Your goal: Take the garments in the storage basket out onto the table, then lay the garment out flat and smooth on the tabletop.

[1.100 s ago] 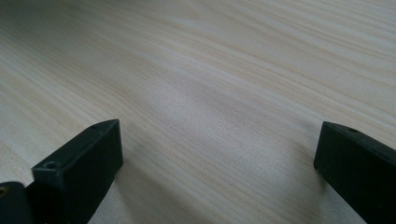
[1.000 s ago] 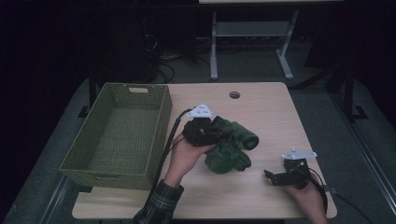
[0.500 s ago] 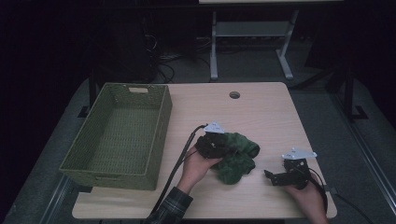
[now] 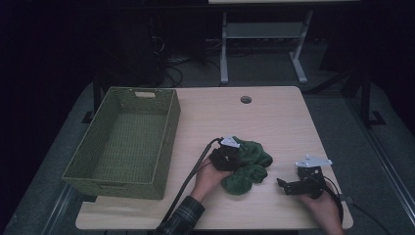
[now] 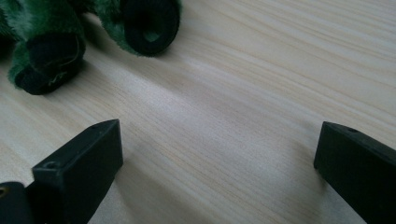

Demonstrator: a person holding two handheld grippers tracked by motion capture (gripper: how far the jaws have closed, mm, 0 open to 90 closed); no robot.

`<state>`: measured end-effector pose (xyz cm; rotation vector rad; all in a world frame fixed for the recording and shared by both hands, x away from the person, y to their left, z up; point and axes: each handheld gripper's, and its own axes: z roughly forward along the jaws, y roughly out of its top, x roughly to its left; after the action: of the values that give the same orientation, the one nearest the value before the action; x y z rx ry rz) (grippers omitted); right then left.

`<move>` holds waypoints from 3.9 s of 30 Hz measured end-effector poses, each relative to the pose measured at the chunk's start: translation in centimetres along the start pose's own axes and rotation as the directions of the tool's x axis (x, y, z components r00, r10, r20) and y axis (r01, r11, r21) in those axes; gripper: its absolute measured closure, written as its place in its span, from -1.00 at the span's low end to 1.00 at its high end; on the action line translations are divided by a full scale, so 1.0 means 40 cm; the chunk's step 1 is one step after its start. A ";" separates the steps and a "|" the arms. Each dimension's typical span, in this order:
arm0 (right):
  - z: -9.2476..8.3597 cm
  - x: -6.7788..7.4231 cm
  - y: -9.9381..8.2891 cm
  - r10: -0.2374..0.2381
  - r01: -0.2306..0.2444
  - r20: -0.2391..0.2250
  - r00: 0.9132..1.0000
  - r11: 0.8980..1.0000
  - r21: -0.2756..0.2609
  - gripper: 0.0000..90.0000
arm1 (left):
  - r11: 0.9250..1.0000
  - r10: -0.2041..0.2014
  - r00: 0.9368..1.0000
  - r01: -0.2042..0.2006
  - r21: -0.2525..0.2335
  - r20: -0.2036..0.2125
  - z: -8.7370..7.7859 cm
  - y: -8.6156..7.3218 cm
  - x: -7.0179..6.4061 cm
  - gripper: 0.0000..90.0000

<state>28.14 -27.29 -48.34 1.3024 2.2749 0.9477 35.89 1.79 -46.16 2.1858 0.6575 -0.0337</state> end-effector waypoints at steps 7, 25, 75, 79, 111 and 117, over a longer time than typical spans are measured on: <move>0.000 0.000 0.000 0.001 -0.001 0.000 1.000 1.000 0.000 -0.98 | 0.999 0.024 1.000 -0.025 -0.034 -0.013 -0.048 0.021 -0.023 0.19; 0.000 0.000 0.000 0.000 0.000 0.001 1.000 1.000 0.000 -0.98 | 0.992 0.092 0.995 -0.088 -0.085 0.042 -0.145 -0.026 -0.159 0.44; 0.019 0.110 0.059 -0.100 0.092 -0.339 0.936 0.995 -0.039 0.82 | 0.997 0.078 0.997 -0.078 0.008 -0.024 -0.012 -0.106 -0.160 0.94; 0.012 0.100 0.063 -0.110 0.100 -0.322 0.940 0.994 -0.045 0.82 | 0.998 0.061 0.998 -0.061 -0.006 0.016 -0.023 -0.106 -0.154 0.94; -0.100 0.019 0.039 -0.068 0.063 -0.142 0.988 0.997 -0.042 0.82 | 0.991 0.044 0.998 -0.050 -0.127 -0.051 -0.246 -0.135 -0.047 0.97; -0.104 0.003 0.005 -0.027 0.030 -0.130 0.991 0.999 0.020 0.78 | 0.998 0.039 0.998 -0.040 -0.043 -0.042 -0.216 -0.174 -0.058 0.95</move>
<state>25.72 -28.68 -45.23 1.2469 2.4015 1.0279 28.96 10.69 -44.95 2.1618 0.6321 0.0458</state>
